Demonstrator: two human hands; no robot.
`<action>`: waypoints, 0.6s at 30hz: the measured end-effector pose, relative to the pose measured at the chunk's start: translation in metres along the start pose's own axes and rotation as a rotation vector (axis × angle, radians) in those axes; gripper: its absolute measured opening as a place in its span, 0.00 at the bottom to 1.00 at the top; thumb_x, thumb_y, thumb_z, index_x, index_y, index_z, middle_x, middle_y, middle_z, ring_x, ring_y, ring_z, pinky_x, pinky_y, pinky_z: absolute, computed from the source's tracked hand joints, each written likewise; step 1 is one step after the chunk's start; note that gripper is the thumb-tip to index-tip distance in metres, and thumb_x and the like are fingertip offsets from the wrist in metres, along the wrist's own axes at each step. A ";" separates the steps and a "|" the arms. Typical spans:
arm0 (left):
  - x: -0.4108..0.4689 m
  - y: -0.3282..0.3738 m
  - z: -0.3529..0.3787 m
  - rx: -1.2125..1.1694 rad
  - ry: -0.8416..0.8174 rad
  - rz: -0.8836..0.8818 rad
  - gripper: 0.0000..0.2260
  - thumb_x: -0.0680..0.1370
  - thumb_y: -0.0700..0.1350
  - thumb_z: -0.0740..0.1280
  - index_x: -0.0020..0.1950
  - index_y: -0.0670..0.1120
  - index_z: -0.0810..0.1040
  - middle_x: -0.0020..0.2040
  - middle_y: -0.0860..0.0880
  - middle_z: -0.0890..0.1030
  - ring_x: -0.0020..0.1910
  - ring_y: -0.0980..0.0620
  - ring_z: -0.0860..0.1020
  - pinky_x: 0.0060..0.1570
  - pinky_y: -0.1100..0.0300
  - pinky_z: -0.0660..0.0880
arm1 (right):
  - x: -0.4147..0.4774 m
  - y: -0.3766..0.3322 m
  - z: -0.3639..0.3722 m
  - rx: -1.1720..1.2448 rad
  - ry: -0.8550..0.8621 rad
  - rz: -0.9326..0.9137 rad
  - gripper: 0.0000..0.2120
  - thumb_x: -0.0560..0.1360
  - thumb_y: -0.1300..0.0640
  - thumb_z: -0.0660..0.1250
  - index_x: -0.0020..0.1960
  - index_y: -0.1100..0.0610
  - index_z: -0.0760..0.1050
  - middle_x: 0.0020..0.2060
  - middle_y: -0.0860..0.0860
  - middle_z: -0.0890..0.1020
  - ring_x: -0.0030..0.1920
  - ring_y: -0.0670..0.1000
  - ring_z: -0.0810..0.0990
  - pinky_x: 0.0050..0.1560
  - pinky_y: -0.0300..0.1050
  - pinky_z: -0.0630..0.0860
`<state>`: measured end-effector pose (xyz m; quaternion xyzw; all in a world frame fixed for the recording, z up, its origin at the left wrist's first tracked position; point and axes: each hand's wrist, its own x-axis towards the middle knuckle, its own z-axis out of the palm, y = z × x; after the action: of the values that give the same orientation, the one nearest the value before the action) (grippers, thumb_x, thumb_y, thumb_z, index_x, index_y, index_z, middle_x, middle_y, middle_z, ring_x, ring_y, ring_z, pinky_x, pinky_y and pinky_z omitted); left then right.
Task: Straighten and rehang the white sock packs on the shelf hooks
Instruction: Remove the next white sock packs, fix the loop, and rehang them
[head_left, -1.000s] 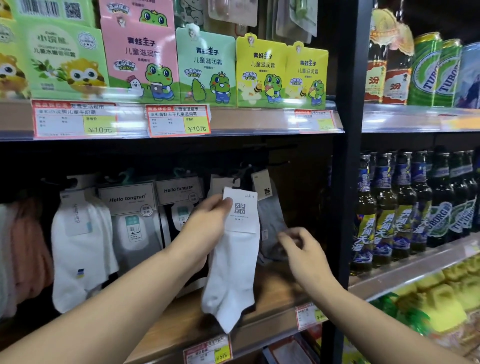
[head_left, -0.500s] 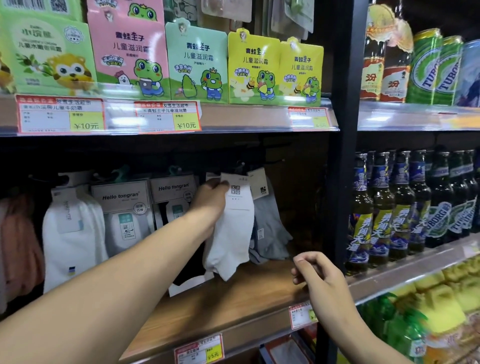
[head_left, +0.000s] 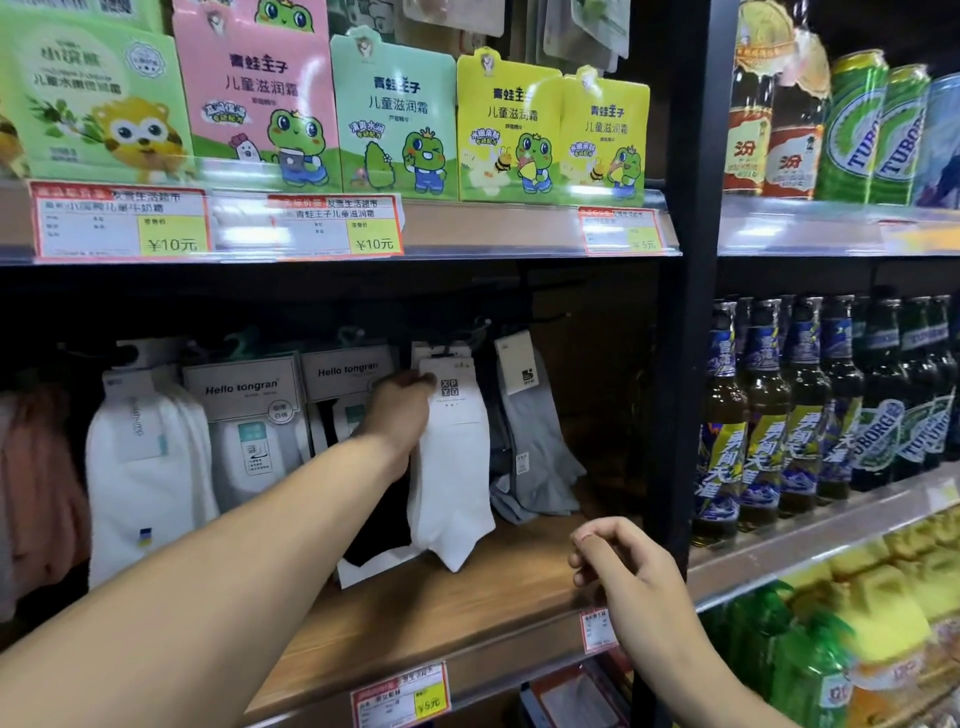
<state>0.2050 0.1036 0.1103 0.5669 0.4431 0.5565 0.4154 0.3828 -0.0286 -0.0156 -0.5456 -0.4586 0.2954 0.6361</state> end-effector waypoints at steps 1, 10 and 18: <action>0.000 -0.003 -0.002 0.001 -0.005 0.001 0.14 0.80 0.44 0.63 0.64 0.42 0.77 0.58 0.45 0.81 0.56 0.47 0.79 0.58 0.57 0.73 | -0.001 0.001 0.001 -0.003 -0.009 0.009 0.10 0.77 0.56 0.68 0.37 0.52 0.82 0.31 0.49 0.83 0.35 0.49 0.80 0.46 0.49 0.76; -0.005 0.000 0.003 0.092 -0.067 0.093 0.13 0.80 0.45 0.62 0.62 0.44 0.79 0.53 0.48 0.82 0.53 0.48 0.79 0.52 0.59 0.71 | -0.007 0.000 0.008 -0.003 -0.025 0.030 0.10 0.76 0.56 0.69 0.37 0.50 0.82 0.32 0.50 0.84 0.36 0.50 0.80 0.44 0.50 0.74; -0.004 0.015 0.013 0.085 -0.003 0.138 0.13 0.80 0.48 0.62 0.62 0.46 0.78 0.56 0.46 0.80 0.56 0.46 0.77 0.51 0.59 0.68 | -0.012 0.005 0.002 -0.028 -0.028 0.032 0.11 0.77 0.58 0.69 0.37 0.51 0.82 0.31 0.51 0.84 0.36 0.51 0.80 0.41 0.48 0.73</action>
<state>0.2189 0.0959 0.1232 0.6141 0.4256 0.5635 0.3523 0.3769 -0.0370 -0.0236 -0.5577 -0.4628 0.3064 0.6172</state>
